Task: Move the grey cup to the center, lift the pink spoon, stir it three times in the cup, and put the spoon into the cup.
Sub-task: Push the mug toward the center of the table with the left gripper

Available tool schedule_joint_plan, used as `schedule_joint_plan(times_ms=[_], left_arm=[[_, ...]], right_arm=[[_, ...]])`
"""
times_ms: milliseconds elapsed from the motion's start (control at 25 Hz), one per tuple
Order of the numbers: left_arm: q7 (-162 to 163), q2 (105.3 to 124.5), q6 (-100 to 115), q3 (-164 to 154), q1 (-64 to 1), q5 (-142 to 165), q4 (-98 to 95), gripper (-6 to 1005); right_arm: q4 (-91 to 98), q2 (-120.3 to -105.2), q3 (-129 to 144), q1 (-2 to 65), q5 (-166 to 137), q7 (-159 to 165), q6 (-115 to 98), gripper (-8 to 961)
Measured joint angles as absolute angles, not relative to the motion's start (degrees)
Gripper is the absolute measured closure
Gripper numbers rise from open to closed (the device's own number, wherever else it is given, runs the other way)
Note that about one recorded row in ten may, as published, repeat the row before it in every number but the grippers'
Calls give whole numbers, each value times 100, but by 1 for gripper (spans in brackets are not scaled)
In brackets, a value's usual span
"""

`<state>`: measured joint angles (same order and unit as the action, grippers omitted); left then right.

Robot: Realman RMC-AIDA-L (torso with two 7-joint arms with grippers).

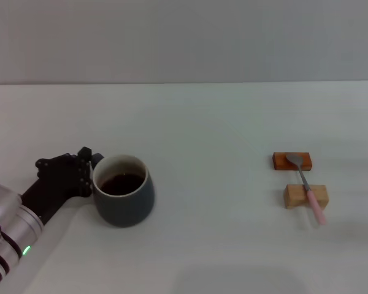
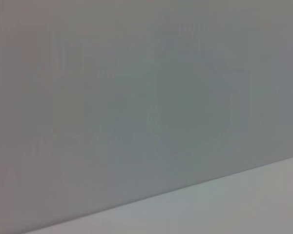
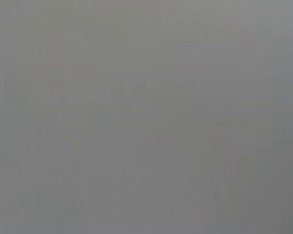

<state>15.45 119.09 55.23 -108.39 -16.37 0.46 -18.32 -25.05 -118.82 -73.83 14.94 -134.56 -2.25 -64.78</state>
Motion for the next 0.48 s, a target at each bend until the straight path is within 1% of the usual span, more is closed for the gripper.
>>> schedule_joint_plan(times_ms=[320, 480], left_arm=[[1542, 11908, 5218, -10946, -1614, -468, -1964, 1001], [1258, 11868, 5210, -10839, -1578, -805, -1940, 1001]], right_arm=[[-2505, -11882, -7377, 1494, -13457, -196, -6477, 254], [-2494, -11883, -7374, 1490, -13458, -196, -6477, 253]])
